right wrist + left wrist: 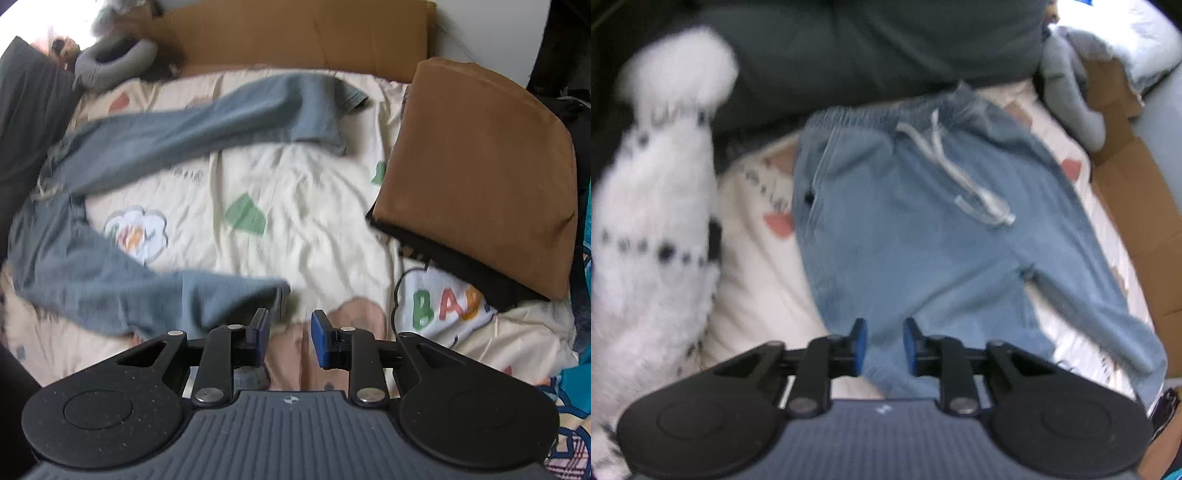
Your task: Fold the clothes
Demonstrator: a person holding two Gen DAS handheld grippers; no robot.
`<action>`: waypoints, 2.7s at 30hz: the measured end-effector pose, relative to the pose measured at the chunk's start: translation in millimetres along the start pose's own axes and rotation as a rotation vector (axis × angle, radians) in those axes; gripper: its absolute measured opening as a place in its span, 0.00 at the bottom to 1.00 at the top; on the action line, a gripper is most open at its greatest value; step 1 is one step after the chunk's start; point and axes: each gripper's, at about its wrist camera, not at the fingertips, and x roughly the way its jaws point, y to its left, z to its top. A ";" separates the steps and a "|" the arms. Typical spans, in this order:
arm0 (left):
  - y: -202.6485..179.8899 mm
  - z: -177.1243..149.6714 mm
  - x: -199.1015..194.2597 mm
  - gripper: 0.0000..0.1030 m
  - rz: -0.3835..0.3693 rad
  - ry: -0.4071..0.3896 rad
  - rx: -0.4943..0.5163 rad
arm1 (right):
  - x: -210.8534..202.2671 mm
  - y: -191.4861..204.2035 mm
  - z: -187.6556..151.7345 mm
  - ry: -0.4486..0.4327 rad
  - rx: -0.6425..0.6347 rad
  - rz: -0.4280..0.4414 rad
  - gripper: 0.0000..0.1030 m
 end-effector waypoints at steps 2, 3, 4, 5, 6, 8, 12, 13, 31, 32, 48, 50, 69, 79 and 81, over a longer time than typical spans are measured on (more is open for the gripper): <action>-12.7 10.9 -10.6 0.33 0.005 -0.026 0.034 | 2.3 -5.4 8.5 -0.022 0.000 0.013 0.26; -19.2 17.2 -15.8 0.34 0.007 -0.039 0.049 | 3.9 -8.9 13.5 -0.033 0.007 0.015 0.26; -25.7 23.5 -20.8 0.34 0.009 -0.052 0.064 | 5.4 -12.5 18.4 -0.044 0.021 0.016 0.26; -32.4 29.1 -23.5 0.34 0.011 -0.061 0.072 | 7.0 -16.1 23.3 -0.055 0.034 0.017 0.26; -39.0 34.7 -25.3 0.34 0.009 -0.070 0.083 | 8.5 -19.7 28.2 -0.066 0.048 0.018 0.26; -51.9 46.5 -26.3 0.37 0.000 -0.087 0.104 | 12.6 -25.6 37.8 -0.085 0.068 0.016 0.28; -78.4 64.4 -20.9 0.38 -0.016 -0.102 0.145 | 29.4 -28.9 57.7 -0.108 0.083 -0.003 0.36; -84.1 67.6 -16.2 0.39 -0.020 -0.099 0.161 | 34.2 -29.0 62.6 -0.116 0.086 -0.008 0.38; -128.1 89.1 110.6 0.40 -0.030 -0.033 0.211 | 185.3 -29.3 126.2 -0.114 0.032 -0.152 0.47; -129.6 88.2 116.8 0.40 -0.033 -0.031 0.209 | 193.1 -28.9 128.7 -0.111 0.024 -0.159 0.47; -160.1 61.2 192.8 0.47 -0.131 -0.025 0.305 | 243.3 -32.0 156.6 -0.160 -0.101 -0.234 0.42; -160.6 57.7 193.2 0.47 -0.146 -0.026 0.328 | 243.1 -26.1 158.5 -0.153 -0.151 -0.236 0.14; -153.5 55.6 192.5 0.47 -0.165 -0.077 0.381 | 157.5 -19.7 142.4 -0.084 -0.273 -0.490 0.08; -152.2 65.2 187.3 0.47 -0.141 -0.098 0.375 | 153.3 -14.2 88.7 0.036 -0.301 -0.467 0.16; -153.2 66.2 187.1 0.47 -0.135 -0.099 0.381 | 148.0 -18.0 83.5 0.051 -0.292 -0.466 0.17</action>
